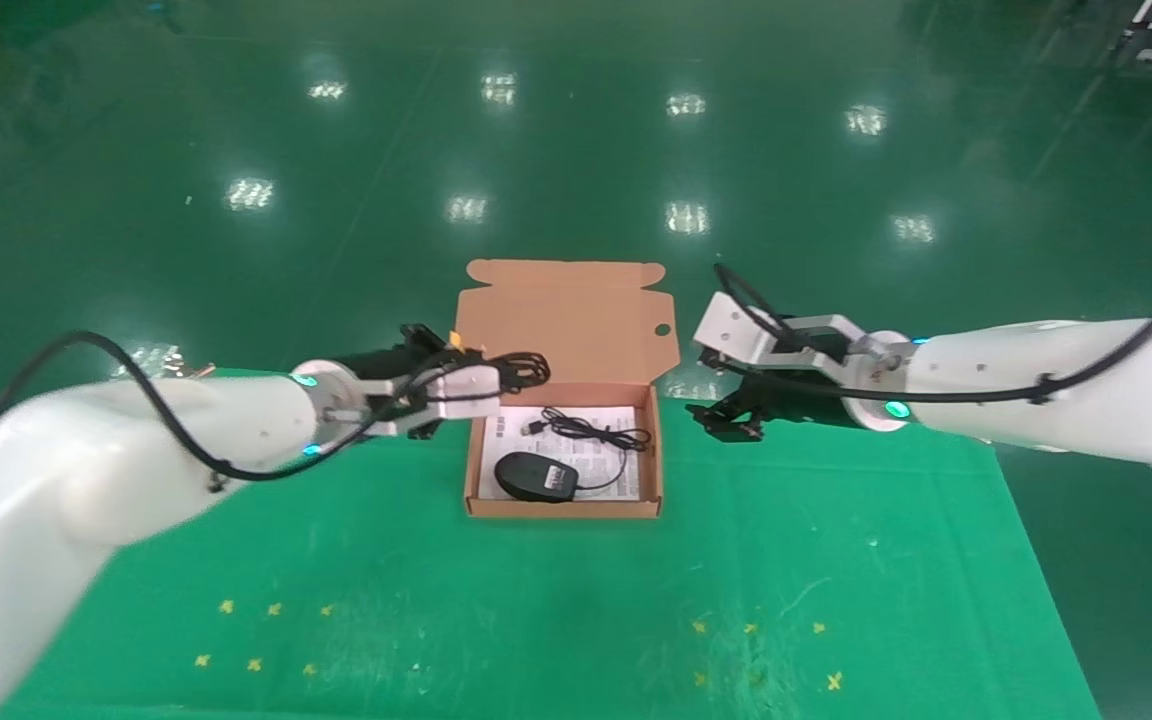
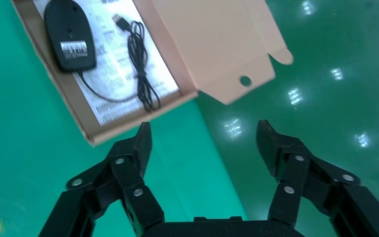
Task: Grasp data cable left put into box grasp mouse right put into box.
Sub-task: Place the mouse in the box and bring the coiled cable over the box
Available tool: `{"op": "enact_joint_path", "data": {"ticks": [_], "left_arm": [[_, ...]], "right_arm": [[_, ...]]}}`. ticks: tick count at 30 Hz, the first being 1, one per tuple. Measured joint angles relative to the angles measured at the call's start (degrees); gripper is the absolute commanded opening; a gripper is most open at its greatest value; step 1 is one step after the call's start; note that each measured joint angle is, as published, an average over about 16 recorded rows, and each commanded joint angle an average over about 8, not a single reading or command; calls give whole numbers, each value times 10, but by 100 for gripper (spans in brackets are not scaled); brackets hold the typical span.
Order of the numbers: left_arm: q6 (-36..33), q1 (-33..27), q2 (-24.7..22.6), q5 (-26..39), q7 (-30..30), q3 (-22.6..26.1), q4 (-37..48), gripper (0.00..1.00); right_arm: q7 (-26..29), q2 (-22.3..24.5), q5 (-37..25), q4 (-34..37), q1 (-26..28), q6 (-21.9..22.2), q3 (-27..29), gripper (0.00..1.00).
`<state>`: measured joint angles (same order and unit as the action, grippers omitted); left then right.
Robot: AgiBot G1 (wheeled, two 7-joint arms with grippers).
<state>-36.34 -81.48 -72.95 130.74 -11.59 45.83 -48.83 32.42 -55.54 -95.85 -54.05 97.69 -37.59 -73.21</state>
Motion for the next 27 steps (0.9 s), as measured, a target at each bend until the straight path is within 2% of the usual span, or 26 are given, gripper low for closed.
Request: {"op": "enact_joint_path", "data": {"ticks": [10, 17, 18, 25, 26, 27], "left_arm": [[52, -8, -48, -95, 90, 40, 90, 0], [70, -15, -55, -166, 127, 84, 110, 0], [71, -17, -55, -174, 130, 91, 111, 3], [76, -23, -57, -214, 144, 121, 117, 91], [76, -24, -57, -217, 145, 123, 117, 100], [76, -24, -57, -219, 146, 125, 117, 100]], "right_arm": [[134, 104, -92, -150, 15, -24, -12, 100], [203, 140, -148, -211, 24, -49, -17, 100], [210, 143, -154, -217, 25, -52, -17, 100], [234, 148, -178, -233, 31, -70, -20, 100], [235, 148, -179, -234, 31, -71, -20, 100], [236, 148, -180, -234, 32, -72, -20, 100]]}}
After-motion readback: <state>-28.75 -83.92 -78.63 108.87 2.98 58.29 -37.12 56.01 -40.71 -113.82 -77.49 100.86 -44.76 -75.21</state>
